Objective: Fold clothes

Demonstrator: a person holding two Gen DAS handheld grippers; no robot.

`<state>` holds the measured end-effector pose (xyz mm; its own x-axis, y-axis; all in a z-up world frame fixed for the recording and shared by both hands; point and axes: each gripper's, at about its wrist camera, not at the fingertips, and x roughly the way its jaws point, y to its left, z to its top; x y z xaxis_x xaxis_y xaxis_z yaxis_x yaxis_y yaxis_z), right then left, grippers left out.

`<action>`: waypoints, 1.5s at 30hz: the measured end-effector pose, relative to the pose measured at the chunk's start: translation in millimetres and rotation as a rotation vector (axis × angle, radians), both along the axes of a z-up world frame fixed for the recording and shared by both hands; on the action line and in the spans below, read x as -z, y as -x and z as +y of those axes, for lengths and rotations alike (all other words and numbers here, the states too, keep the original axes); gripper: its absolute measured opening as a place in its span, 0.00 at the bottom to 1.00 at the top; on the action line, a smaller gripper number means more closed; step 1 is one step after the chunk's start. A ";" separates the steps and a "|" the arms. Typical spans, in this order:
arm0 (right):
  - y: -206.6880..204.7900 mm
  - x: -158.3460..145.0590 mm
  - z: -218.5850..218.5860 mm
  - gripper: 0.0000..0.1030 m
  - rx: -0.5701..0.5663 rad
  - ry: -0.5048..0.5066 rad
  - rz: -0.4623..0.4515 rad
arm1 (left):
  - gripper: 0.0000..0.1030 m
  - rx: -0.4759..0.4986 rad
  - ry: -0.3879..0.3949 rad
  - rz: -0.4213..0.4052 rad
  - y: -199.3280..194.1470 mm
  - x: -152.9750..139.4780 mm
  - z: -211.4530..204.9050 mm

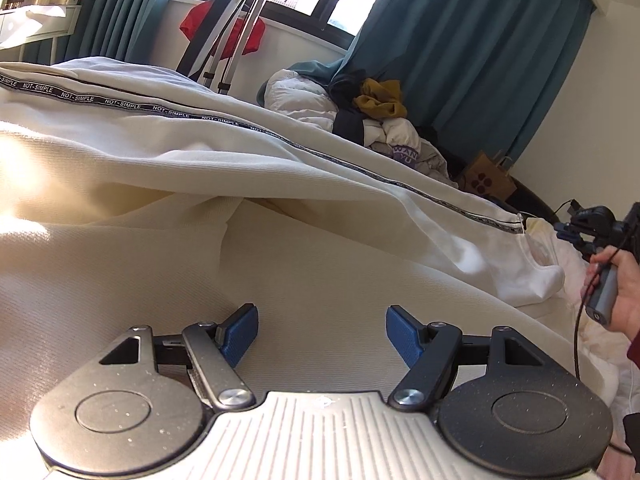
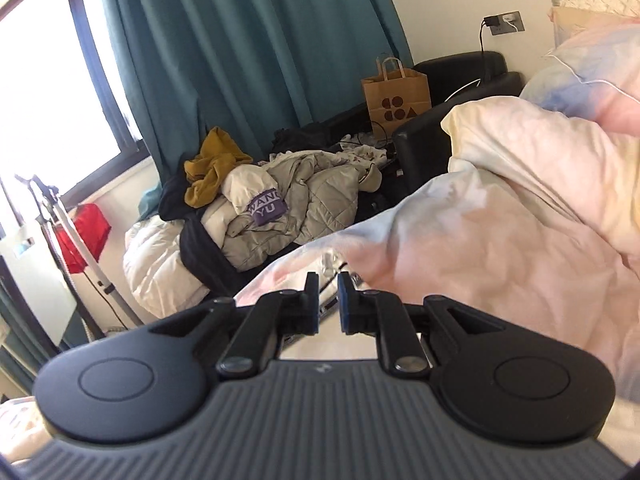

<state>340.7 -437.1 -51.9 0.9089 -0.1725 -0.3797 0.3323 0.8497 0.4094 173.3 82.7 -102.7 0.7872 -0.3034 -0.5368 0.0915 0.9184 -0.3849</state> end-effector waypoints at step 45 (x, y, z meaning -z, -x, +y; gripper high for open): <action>54.9 94.0 -63.3 0.09 0.075 -0.339 -0.040 | 0.11 -0.254 0.520 0.162 -33.5 16.5 123.2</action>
<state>285.8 -500.4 -145.9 0.9138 -0.1100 -0.3911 0.3668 0.6372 0.6778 206.8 205.9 -119.2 0.7899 -0.3714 -0.4879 -0.2041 0.5911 -0.7803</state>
